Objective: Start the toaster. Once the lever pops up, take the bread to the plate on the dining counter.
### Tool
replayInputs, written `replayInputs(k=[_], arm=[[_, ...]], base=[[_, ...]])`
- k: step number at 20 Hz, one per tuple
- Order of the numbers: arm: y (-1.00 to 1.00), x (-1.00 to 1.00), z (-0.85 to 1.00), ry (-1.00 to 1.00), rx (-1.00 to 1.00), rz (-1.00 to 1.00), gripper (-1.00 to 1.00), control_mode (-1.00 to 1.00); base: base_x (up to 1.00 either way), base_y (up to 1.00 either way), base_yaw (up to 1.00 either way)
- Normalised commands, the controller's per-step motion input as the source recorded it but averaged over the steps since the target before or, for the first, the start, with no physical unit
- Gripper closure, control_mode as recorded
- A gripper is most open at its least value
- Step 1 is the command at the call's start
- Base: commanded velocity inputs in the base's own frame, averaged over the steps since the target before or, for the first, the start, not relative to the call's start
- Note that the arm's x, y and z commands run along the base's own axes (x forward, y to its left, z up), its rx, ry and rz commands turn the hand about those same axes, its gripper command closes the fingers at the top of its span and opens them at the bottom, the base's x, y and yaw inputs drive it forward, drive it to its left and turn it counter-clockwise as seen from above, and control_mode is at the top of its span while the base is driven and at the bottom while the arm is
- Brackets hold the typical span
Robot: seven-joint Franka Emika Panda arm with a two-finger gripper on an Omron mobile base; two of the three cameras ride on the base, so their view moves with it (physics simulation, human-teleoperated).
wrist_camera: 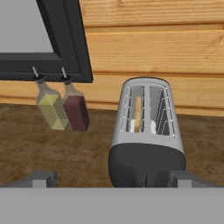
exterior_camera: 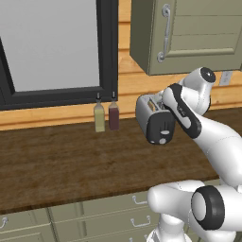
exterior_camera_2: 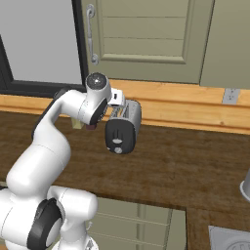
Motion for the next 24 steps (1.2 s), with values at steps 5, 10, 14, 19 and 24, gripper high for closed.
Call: replayInputs(k=[5, 10, 14, 19, 24], arm=[[0.0, 0.0, 0.0, 0.0, 0.0, 0.0, -1.0, -1.0], [0.0, 0.0, 0.0, 0.0, 0.0, 0.0, -1.0, -1.0], [0.0, 0.0, 0.0, 0.0, 0.0, 0.0, -1.0, -1.0], [0.0, 0.0, 0.0, 0.0, 0.0, 0.0, -1.0, -1.0], [0.0, 0.0, 0.0, 0.0, 0.0, 0.0, -1.0, -1.0]], base=[[0.0, 0.0, 0.0], [0.0, 0.0, 0.0], [0.0, 0.0, 0.0], [0.0, 0.0, 0.0], [0.0, 0.0, 0.0]])
